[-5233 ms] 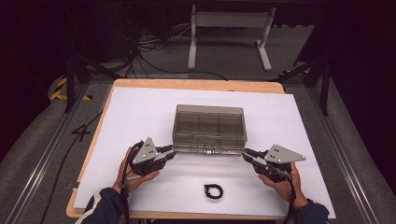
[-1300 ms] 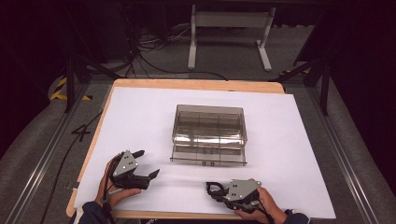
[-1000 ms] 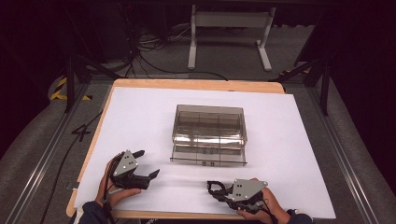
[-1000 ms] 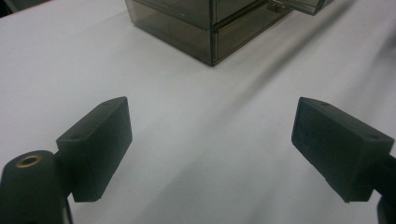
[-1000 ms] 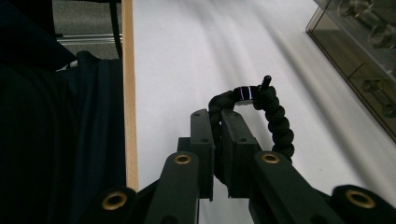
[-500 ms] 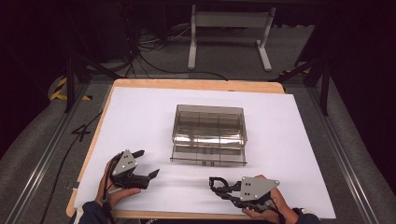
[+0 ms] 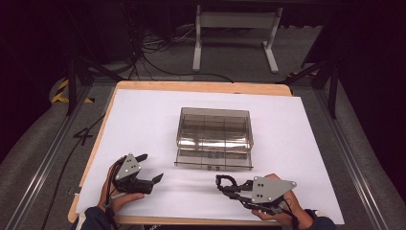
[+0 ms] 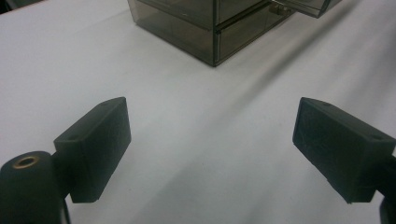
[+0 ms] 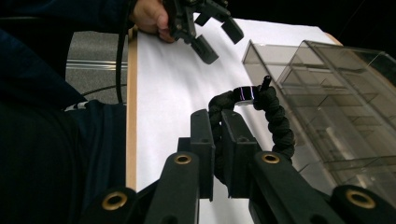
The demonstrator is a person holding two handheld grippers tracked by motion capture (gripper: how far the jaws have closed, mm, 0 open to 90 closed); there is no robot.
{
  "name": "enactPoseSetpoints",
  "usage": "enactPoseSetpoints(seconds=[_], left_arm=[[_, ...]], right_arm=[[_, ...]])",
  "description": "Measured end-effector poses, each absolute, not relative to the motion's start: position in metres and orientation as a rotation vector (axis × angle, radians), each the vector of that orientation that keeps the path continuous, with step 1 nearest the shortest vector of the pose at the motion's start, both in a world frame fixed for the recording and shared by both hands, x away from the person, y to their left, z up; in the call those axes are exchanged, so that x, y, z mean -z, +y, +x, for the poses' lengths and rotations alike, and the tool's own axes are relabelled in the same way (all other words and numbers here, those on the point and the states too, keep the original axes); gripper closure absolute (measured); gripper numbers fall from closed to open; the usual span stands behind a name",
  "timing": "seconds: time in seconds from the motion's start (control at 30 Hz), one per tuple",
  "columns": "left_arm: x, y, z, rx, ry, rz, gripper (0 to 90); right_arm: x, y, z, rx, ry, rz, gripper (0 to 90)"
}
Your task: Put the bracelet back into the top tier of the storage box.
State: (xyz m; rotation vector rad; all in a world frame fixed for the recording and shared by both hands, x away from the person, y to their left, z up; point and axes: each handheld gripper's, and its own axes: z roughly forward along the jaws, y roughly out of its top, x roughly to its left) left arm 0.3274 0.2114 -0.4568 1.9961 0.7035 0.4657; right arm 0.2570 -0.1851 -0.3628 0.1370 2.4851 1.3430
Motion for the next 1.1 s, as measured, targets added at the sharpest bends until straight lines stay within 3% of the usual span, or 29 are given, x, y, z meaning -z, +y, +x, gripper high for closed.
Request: enactPoseSetpoints(seconds=[1.1], left_arm=[[0.457,0.21,0.327,-0.473,0.691,2.011,12.7]], right_arm=[[0.334,-0.152,0.312,-1.147,2.525,0.143,84.2]])
